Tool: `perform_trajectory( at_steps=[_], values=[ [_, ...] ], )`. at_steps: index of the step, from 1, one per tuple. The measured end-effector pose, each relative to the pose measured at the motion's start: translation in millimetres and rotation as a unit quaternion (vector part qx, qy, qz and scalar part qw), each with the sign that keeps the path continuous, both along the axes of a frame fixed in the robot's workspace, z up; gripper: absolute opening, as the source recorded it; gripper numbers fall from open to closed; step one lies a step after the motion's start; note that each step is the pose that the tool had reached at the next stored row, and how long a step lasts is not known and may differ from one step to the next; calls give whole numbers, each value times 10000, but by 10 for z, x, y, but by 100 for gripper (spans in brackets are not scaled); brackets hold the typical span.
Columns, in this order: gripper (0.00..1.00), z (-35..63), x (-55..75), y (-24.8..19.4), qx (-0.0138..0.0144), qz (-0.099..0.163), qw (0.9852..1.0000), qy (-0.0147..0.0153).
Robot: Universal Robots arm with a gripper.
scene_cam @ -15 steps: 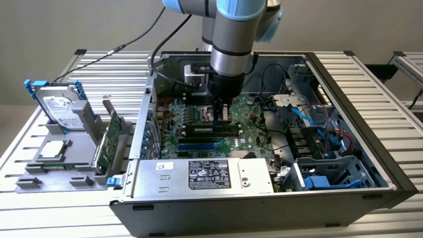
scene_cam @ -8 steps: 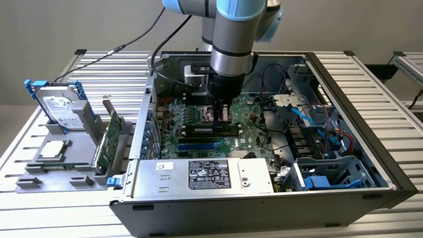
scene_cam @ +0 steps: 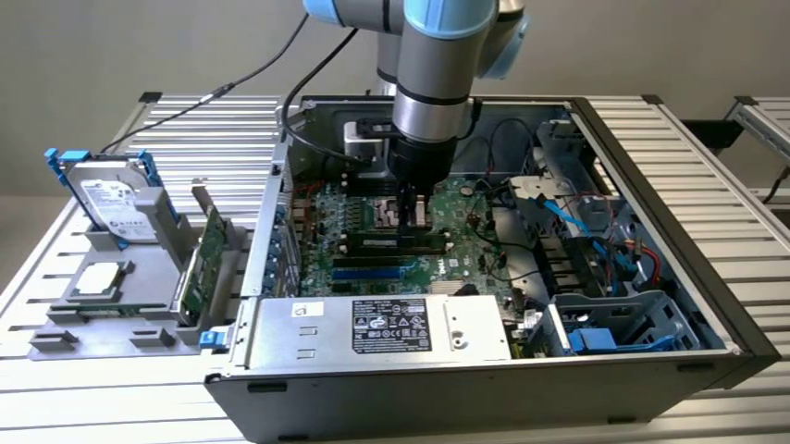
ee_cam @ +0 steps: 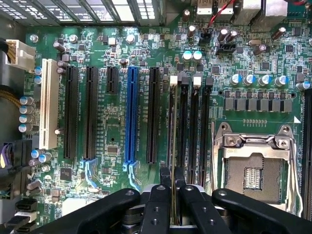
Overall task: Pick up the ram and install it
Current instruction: 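Insert the ram into the slot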
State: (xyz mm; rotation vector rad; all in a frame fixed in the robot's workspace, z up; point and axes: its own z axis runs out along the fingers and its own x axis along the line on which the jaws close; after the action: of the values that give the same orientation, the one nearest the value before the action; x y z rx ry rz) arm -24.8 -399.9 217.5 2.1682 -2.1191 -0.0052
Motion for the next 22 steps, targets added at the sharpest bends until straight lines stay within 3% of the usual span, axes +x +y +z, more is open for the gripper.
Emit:
perform_trajectory(
  at_steps=[5, 10, 13, 14, 17, 18, 22],
  values=[
    [14, 61, 1, 2, -4, 4, 10000, -1],
    [14, 198, -4, 3, -5, 4, 10000, -1],
    [14, 228, -14, 3, -4, 7, 10000, -14],
    [14, 228, -18, 4, -4, 10, 10000, -43],
    [14, 226, -27, 3, -6, 31, 9999, -168],
    [14, 225, -36, 3, -6, 35, 9998, -193],
    [14, 217, -85, 3, -10, 47, 9997, -227]
  ],
)
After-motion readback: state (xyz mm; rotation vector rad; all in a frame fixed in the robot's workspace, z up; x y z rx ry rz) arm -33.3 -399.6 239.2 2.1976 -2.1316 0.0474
